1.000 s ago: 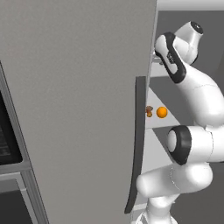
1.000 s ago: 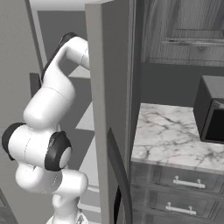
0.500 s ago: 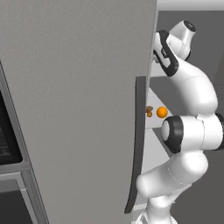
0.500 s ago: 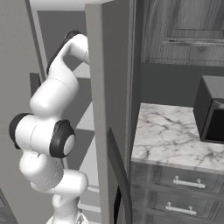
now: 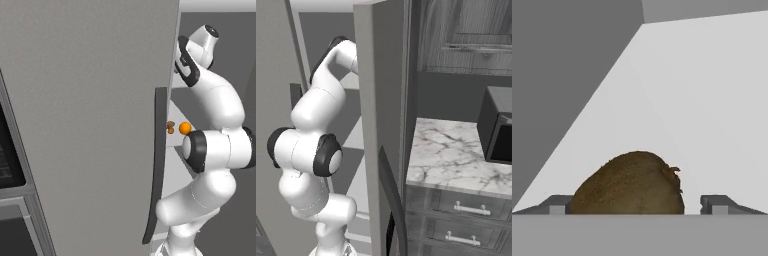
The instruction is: Take the orange, mushroom, and kiwi from the freezer and place them in the bowl on the counter.
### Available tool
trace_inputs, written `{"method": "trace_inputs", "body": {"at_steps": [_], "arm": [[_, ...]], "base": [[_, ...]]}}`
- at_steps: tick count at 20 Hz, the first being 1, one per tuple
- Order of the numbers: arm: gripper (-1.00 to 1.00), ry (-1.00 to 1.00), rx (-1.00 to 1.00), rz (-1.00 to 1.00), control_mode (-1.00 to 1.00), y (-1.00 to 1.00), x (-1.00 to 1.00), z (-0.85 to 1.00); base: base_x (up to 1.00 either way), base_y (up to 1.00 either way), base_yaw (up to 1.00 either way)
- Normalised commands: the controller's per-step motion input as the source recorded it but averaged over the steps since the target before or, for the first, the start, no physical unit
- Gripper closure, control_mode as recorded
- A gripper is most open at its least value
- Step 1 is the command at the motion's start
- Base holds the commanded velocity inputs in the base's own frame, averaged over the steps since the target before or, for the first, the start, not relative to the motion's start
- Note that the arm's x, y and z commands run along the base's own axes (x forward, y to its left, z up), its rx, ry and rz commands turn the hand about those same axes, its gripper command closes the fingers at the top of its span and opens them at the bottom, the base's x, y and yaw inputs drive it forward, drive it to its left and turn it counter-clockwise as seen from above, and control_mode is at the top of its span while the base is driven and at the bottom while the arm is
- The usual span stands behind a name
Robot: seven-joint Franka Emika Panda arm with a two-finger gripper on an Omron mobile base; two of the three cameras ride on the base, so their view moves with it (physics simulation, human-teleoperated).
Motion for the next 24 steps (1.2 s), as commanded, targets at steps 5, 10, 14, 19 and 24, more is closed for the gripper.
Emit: {"method": "trace_inputs", "body": {"at_steps": [5, 10, 14, 19, 24], "arm": [[1.00, -0.04, 0.00, 0.00, -1.00, 0.00, 0.15, -0.15], [1.00, -0.04, 0.00, 0.00, -1.00, -0.13, -0.15, -0.02], [1.00, 0.00, 0.00, -0.04, -1.00, -0.45, -0.46, 0.00], [1.00, -0.02, 0.00, -0.10, -1.00, -0.30, -0.85, 0.00], [1.00, 0.00, 0.00, -0.20, -1.00, 0.02, -1.00, 0.02]], "base": [[0.00, 0.00, 0.00], [0.00, 0.00, 0.00], [0.00, 0.00, 0.00], [0.00, 0.00, 0.00], [0.00, 0.00, 0.00]]}}
